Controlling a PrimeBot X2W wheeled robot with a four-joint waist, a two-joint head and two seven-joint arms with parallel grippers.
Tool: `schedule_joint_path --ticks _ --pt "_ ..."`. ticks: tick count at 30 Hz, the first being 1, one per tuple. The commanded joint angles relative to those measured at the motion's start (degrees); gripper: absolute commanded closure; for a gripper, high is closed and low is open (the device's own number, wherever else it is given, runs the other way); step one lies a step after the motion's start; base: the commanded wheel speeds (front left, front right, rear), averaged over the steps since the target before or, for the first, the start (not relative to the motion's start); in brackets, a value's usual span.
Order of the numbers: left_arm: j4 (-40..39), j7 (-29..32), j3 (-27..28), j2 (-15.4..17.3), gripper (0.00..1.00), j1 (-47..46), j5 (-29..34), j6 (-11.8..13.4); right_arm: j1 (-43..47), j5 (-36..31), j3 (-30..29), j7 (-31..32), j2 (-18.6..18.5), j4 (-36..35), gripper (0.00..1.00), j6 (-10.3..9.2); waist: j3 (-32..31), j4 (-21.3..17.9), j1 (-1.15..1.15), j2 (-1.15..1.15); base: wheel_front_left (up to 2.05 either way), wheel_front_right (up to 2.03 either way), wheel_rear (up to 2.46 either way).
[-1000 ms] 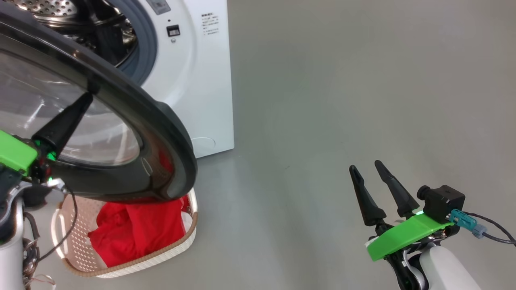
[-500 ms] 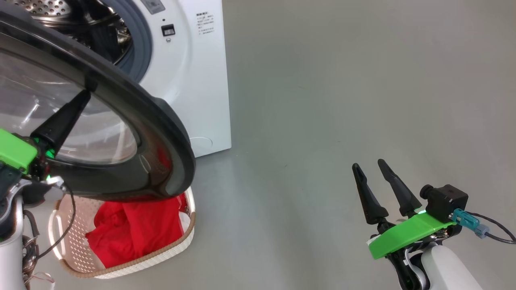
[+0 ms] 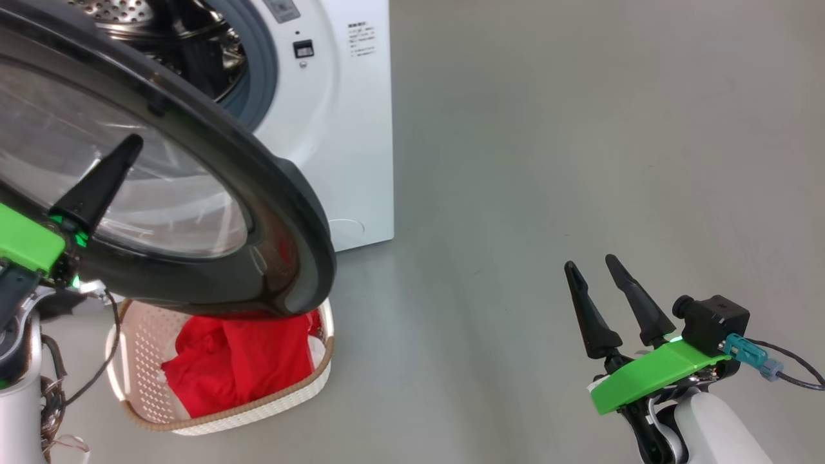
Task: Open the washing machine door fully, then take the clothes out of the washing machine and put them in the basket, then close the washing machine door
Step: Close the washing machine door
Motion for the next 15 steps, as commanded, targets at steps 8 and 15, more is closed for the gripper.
schedule_joint_path --ticks 8,15 --pt "-2.65 -5.50 0.97 4.35 0.34 -0.47 6.68 -6.57 -0.91 -0.55 1.03 -0.69 -0.49 -1.14 0.00 0.52 -0.75 2.83 0.00 0.00 0.00 0.00 0.00" --pt "-3.43 -12.22 -0.54 6.07 0.00 1.92 15.06 -11.18 -0.70 -0.57 0.87 -0.69 -0.75 -1.22 0.00 0.52 -0.96 5.02 0.00 0.00 0.00 0.00 0.00"
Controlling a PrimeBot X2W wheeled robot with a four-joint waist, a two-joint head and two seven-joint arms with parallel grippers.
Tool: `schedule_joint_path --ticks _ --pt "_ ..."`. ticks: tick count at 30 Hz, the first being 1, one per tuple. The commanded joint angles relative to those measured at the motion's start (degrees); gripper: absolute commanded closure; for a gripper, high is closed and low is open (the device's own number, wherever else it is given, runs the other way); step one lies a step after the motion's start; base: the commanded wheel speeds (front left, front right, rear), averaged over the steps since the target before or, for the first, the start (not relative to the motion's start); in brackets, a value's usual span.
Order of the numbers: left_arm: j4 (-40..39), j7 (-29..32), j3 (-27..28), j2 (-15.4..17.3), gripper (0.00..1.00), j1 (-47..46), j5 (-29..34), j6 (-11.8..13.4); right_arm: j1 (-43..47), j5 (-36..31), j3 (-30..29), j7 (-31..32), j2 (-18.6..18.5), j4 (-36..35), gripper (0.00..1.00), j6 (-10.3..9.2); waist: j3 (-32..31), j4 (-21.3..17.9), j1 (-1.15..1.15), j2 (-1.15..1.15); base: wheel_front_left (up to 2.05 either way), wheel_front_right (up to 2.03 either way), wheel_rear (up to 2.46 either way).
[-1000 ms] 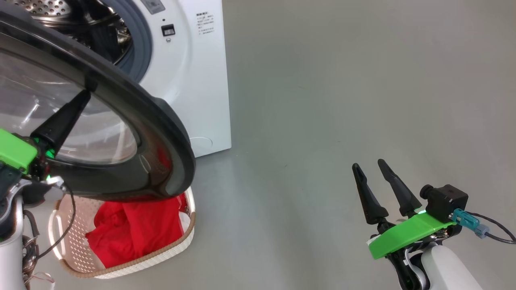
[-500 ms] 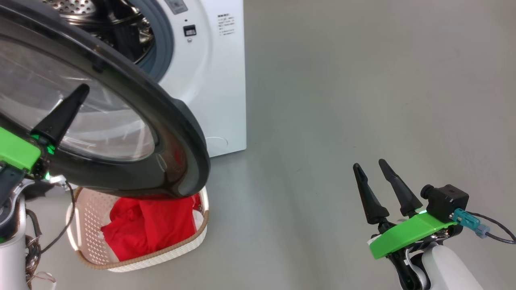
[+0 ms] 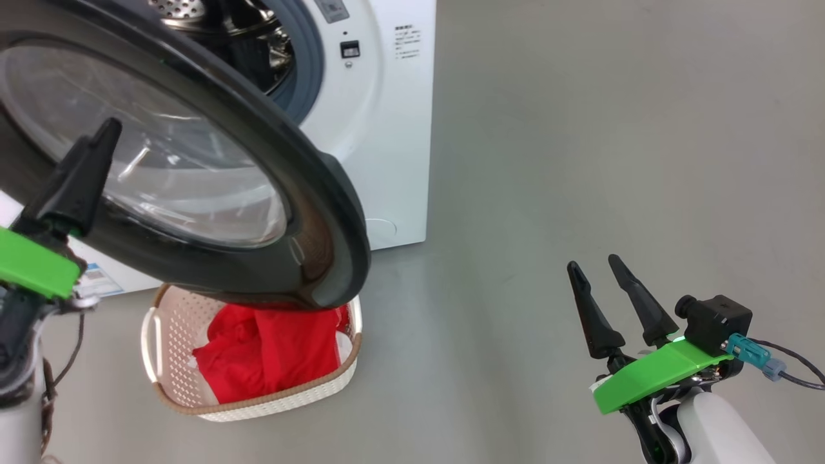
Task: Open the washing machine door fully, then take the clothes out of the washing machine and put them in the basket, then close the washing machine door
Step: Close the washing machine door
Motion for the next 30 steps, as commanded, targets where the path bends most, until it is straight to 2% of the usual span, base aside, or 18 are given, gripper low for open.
schedule_joint_path --ticks 1,11,12,13,22,30 --pt "-2.28 -2.16 1.44 3.25 0.00 0.04 3.33 -1.07 -0.70 -0.53 1.02 -0.69 -0.35 -1.33 0.00 0.52 0.00 0.77 0.00 0.00 0.00 0.00 0.00" --pt "-5.00 -16.00 -1.35 3.85 0.00 8.03 17.85 -2.88 -0.60 -0.42 1.31 -0.69 -0.61 -1.37 0.00 0.52 -0.51 2.07 0.00 0.00 0.00 0.00 0.00" --pt "-5.00 -16.00 -1.35 3.85 0.00 8.03 17.85 -2.88 -0.60 -0.42 1.31 -0.69 -0.61 -1.37 0.00 0.52 -0.51 2.07 0.00 0.00 0.00 0.00 0.00" --pt "-5.12 -18.70 -2.30 3.88 0.00 10.00 20.32 -3.19 -0.57 -0.38 1.41 -0.69 -0.73 -1.38 0.00 0.52 -0.66 2.17 0.00 0.00 0.00 0.00 0.00" --pt "-2.66 -29.62 -4.65 3.73 0.00 15.97 27.99 -3.79 -0.64 -0.21 2.11 -0.69 -1.21 -1.41 0.00 0.52 -1.08 2.10 0.00 0.00 0.00 0.00 0.00" --pt "1.92 -37.79 -5.03 2.26 0.00 20.28 32.60 -2.45 -0.37 -0.05 2.33 -0.69 -1.65 -1.44 0.00 0.52 -1.37 1.90 0.00 0.00 0.00 0.00 0.00"
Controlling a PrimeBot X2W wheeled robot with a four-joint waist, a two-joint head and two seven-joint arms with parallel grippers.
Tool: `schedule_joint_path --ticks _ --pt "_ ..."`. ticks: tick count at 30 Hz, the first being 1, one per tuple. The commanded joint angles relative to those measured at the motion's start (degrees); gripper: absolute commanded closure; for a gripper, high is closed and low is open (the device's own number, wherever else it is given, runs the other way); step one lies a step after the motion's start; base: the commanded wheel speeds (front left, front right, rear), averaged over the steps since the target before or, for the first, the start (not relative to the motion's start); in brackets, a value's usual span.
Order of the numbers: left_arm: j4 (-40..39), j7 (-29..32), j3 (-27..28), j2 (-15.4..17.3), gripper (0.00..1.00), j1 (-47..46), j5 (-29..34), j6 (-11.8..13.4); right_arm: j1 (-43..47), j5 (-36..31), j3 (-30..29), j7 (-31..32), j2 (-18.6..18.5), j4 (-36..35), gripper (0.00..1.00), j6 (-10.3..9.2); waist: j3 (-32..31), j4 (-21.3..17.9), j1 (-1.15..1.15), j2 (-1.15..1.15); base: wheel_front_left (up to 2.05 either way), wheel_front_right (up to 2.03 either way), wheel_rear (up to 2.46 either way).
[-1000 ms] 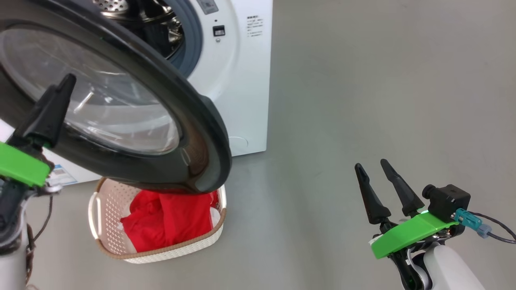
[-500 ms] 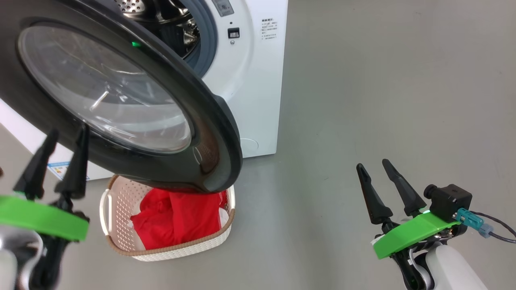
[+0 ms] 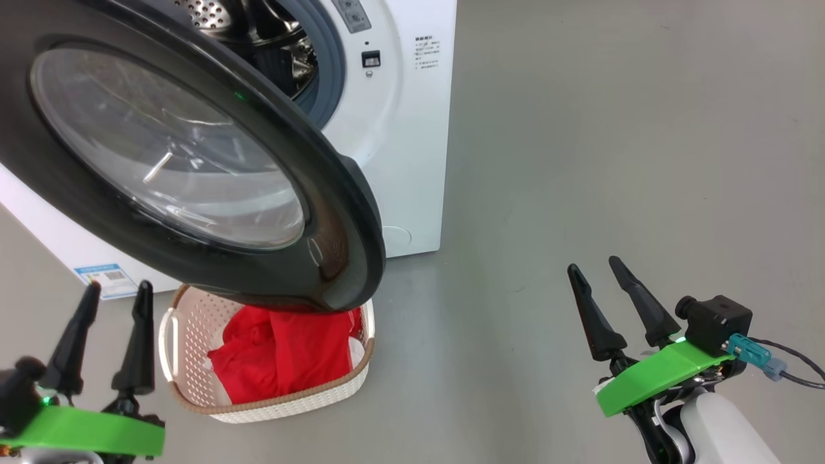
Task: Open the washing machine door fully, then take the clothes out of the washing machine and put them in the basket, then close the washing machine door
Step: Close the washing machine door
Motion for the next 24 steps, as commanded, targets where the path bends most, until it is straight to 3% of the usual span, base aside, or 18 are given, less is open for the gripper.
schedule_joint_path --ticks 1,15,24 --pt "-0.79 -0.95 1.90 1.50 0.00 -1.10 1.40 0.56 -0.33 -0.07 1.12 -0.68 -0.39 -1.43 0.00 0.52 0.11 0.11 0.00 0.00 0.00 0.00 0.00" --pt "-0.34 -4.09 4.49 -2.37 0.00 2.72 7.02 3.48 -0.53 -0.19 0.68 -0.68 -0.55 -2.05 0.00 0.52 1.32 0.52 0.00 0.00 0.00 0.00 0.00" --pt "-1.97 -4.14 7.74 -5.98 0.00 4.05 9.90 2.42 -0.40 -0.43 0.39 -0.68 -0.67 -2.14 0.00 0.52 1.46 1.04 0.00 0.00 0.00 0.00 0.00"
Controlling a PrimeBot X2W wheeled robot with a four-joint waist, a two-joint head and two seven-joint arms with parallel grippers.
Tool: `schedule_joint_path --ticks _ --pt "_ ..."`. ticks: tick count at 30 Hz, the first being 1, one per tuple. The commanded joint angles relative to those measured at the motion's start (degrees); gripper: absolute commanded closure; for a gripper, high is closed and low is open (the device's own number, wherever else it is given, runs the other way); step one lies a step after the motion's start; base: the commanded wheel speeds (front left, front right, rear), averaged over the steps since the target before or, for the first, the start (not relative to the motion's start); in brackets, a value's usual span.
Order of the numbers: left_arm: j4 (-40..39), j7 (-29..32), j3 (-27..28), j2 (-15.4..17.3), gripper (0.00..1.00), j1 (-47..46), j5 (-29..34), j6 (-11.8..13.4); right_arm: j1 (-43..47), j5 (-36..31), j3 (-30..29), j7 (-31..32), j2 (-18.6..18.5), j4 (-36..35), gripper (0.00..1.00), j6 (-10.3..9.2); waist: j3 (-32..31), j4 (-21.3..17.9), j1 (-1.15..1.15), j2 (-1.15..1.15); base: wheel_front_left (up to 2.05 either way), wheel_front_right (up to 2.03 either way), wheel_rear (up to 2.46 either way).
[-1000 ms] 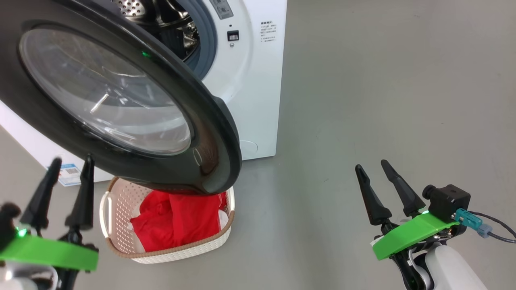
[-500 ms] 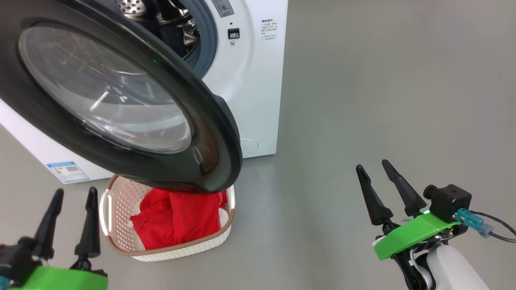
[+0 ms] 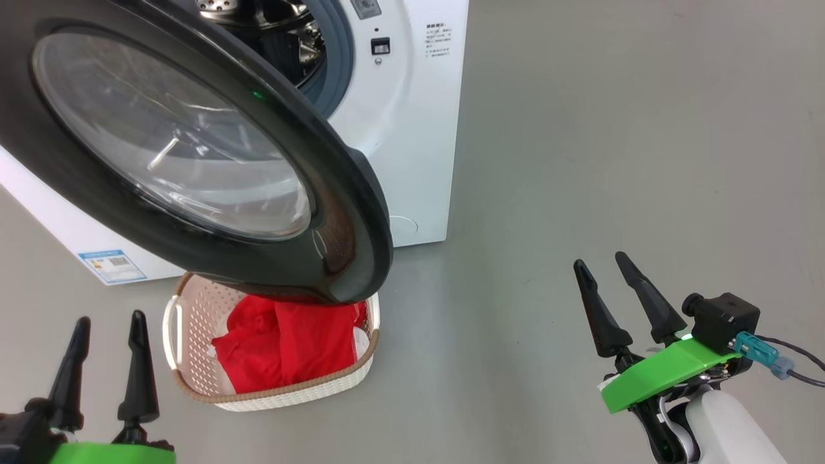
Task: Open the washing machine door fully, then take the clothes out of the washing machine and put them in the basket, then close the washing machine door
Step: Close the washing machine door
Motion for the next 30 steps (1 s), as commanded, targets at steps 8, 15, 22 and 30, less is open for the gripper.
schedule_joint_path --ticks 8,15,22,30 --pt "-1.83 -0.50 3.71 -0.52 0.00 -0.71 2.30 -1.43 -0.37 -0.41 1.25 -0.69 -0.31 -1.43 0.00 0.52 -0.17 0.06 0.00 0.00 0.00 0.00 0.00" --pt "-1.67 -0.51 4.62 -1.69 0.00 -0.73 3.36 -2.35 -0.53 -0.35 1.30 -0.69 -0.20 -1.43 0.00 0.52 0.03 0.07 0.00 0.00 0.00 0.00 0.00" --pt "-1.26 -0.51 5.02 -2.87 0.00 -0.85 4.08 -3.07 -0.65 -0.34 1.35 -0.69 -0.20 -1.37 0.00 0.52 0.08 0.27 0.00 0.00 0.00 0.00 0.00" --pt "-1.03 -0.51 5.71 -3.81 0.00 -0.84 4.63 -3.66 -0.94 -0.32 1.63 -0.69 -0.20 -1.21 0.00 0.52 0.03 0.60 0.00 0.00 0.00 0.00 0.00"
